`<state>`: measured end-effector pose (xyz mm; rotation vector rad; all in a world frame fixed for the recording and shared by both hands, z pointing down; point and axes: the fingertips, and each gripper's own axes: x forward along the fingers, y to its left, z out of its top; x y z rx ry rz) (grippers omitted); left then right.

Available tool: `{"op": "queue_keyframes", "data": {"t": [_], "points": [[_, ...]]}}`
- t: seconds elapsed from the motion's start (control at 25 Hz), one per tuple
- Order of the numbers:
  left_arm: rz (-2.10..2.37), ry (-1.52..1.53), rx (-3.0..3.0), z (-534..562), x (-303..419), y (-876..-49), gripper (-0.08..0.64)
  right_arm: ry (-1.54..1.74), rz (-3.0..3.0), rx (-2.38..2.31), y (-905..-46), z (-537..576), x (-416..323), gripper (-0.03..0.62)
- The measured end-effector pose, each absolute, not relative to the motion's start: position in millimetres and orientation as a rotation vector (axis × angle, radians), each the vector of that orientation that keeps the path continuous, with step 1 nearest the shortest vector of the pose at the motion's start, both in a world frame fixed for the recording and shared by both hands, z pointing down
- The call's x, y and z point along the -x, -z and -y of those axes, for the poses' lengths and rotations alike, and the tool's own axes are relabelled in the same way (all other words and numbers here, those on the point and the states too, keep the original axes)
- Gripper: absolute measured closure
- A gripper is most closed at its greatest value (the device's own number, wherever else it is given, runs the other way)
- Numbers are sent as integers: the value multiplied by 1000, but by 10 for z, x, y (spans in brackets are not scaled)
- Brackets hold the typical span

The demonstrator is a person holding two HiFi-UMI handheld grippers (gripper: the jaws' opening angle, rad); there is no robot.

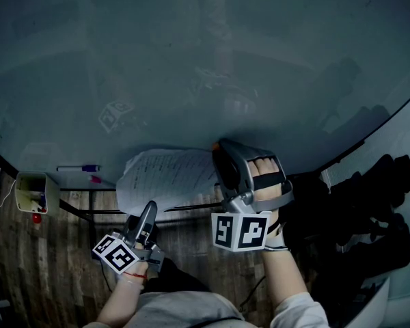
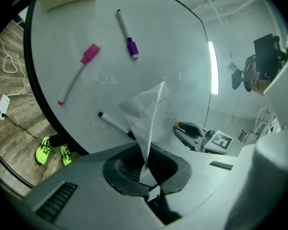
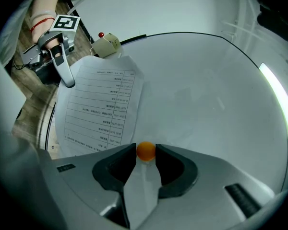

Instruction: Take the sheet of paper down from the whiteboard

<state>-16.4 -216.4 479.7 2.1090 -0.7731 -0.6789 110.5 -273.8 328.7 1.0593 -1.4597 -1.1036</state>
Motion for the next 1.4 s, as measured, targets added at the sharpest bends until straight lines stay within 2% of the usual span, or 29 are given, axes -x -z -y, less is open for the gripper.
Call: {"op": "queue_keyframes", "data": {"t": [0.48,1.4], "points": [[765,678,-2090,2176,156,-4834,545,1070,1487,-1075,-3356,2597,-1179,457],[779,708,-2027,2203,155,-4863,545,676,1669,-1242,-3632,2483,-1773,448]]}}
